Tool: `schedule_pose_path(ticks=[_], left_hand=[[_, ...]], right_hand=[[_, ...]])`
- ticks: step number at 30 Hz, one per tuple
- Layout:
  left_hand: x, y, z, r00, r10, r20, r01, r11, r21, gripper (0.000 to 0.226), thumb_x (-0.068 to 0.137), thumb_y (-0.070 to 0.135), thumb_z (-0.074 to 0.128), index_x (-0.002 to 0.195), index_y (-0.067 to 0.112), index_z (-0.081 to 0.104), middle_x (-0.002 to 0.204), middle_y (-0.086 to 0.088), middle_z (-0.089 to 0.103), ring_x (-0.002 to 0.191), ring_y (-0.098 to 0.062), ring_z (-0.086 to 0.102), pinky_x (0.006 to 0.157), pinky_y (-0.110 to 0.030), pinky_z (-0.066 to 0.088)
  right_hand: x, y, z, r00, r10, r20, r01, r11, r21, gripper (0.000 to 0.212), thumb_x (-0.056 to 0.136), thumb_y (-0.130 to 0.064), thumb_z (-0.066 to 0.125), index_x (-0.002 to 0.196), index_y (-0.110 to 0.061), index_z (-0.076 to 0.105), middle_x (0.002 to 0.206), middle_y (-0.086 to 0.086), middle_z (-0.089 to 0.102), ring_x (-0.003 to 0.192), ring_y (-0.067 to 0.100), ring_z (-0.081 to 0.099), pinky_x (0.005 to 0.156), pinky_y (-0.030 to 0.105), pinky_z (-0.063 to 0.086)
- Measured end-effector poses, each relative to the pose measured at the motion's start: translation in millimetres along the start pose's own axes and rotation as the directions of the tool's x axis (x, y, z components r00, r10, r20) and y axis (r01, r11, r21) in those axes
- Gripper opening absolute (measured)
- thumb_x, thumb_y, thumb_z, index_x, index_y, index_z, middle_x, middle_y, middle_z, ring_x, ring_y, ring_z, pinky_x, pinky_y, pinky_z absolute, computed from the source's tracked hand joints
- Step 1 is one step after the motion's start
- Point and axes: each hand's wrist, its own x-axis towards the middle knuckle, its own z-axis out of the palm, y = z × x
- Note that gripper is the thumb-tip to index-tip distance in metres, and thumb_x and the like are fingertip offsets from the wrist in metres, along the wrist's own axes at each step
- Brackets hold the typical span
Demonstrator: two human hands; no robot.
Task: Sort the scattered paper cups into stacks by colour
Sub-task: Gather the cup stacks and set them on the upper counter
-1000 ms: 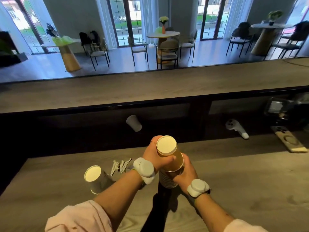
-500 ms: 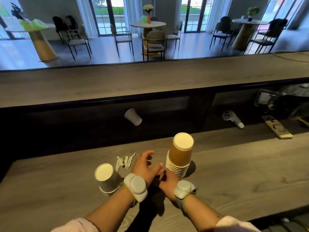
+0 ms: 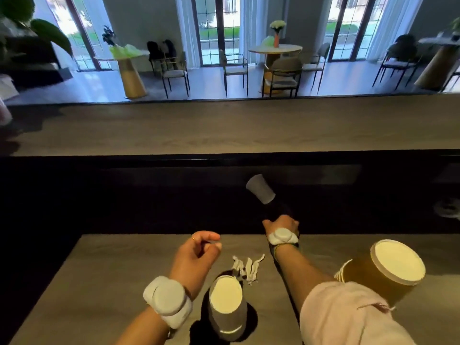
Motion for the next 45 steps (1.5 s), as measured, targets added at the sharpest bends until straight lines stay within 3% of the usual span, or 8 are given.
schedule_pose_path(ticks=[5, 9, 14, 17, 23, 31, 36, 45], left_hand=[[6, -54, -10, 0.989, -0.108, -0.100, 0.106, 0.994, -0.029, 0.012, 0.085, 0.008, 0.060, 0.085, 0.019, 0.065, 0.059, 0.006, 0.058, 0.045, 0.002, 0.049, 0.043, -0.010, 0.038], [5, -71, -24, 0.976, -0.162, -0.146, 0.157, 0.986, -0.048, 0.013, 0.085, 0.009, 0.060, 0.086, 0.020, 0.067, 0.054, 0.010, 0.062, 0.055, -0.006, 0.052, 0.045, -0.011, 0.040], [-2, -65, -25, 0.974, -0.158, -0.160, 0.147, 0.986, -0.077, 0.014, 0.086, 0.012, 0.059, 0.085, 0.023, 0.066, 0.068, 0.002, 0.063, 0.063, -0.014, 0.055, 0.055, -0.019, 0.044], [-14, -43, -28, 0.991, -0.119, -0.060, 0.116, 0.992, -0.059, 0.012, 0.088, 0.023, 0.056, 0.092, 0.031, 0.064, 0.089, 0.003, 0.068, 0.080, -0.012, 0.062, 0.064, -0.025, 0.046], [-48, -10, -26, 0.974, -0.045, 0.223, 0.044, 0.999, 0.008, 0.029, 0.083, 0.046, 0.044, 0.111, 0.043, 0.051, 0.117, 0.018, 0.056, 0.108, 0.004, 0.050, 0.090, -0.025, 0.042], [-63, -21, -15, 0.936, -0.152, 0.319, 0.186, 0.979, -0.081, 0.061, 0.080, 0.065, 0.019, 0.129, 0.039, 0.044, 0.126, 0.015, 0.052, 0.120, -0.009, 0.044, 0.092, -0.030, 0.038], [-61, -40, -18, 0.927, -0.225, 0.298, 0.297, 0.928, -0.223, 0.073, 0.074, 0.074, 0.023, 0.138, 0.040, 0.031, 0.137, 0.009, 0.048, 0.128, -0.012, 0.040, 0.102, -0.037, 0.034], [-61, -62, -16, 0.919, -0.129, 0.371, 0.131, 0.991, 0.021, 0.085, 0.063, 0.041, 0.080, 0.134, 0.041, 0.032, 0.134, 0.018, 0.044, 0.127, -0.006, 0.039, 0.106, -0.028, 0.036]], right_hand=[[71, -22, 36, 0.978, -0.130, -0.165, 0.137, 0.990, 0.036, 0.084, 0.081, -0.048, 0.065, 0.146, -0.010, 0.028, 0.149, 0.016, 0.034, 0.136, 0.033, 0.034, 0.112, 0.043, 0.027], [85, -18, 47, 0.984, -0.179, -0.004, 0.178, 0.981, -0.073, 0.067, 0.097, -0.036, 0.044, 0.150, -0.010, 0.012, 0.158, 0.014, 0.015, 0.144, 0.032, 0.018, 0.116, 0.044, 0.015], [13, -12, 36, 0.983, -0.177, -0.053, 0.185, 0.944, 0.274, 0.054, 0.087, -0.039, 0.060, 0.131, -0.012, 0.047, 0.127, 0.017, 0.057, 0.122, 0.035, 0.051, 0.102, 0.041, 0.041], [-55, 0, 3, 0.985, -0.171, -0.024, 0.160, 0.854, 0.495, 0.046, 0.073, -0.056, 0.060, 0.109, -0.033, 0.042, 0.094, -0.004, 0.058, 0.084, 0.021, 0.062, 0.068, 0.036, 0.053], [-133, -12, -81, 0.947, -0.303, -0.103, 0.316, 0.829, 0.462, 0.039, 0.068, -0.055, 0.065, 0.096, -0.041, 0.043, 0.090, -0.019, 0.056, 0.082, 0.004, 0.058, 0.057, 0.017, 0.045], [-202, -32, -95, 0.806, -0.572, 0.152, 0.570, 0.819, 0.063, 0.047, 0.050, -0.064, 0.062, 0.089, -0.047, 0.042, 0.094, -0.021, 0.043, 0.091, 0.002, 0.047, 0.069, 0.018, 0.041], [-215, -24, -52, 0.776, -0.529, 0.343, 0.619, 0.741, -0.258, 0.053, 0.070, -0.049, 0.063, 0.114, -0.021, 0.050, 0.116, 0.001, 0.048, 0.111, 0.023, 0.047, 0.092, 0.039, 0.044], [-211, 9, -55, 0.800, -0.455, 0.392, 0.383, 0.889, 0.251, 0.103, 0.068, -0.030, 0.079, 0.148, -0.036, 0.013, 0.145, -0.010, 0.025, 0.132, 0.007, 0.031, 0.106, 0.028, 0.035]])
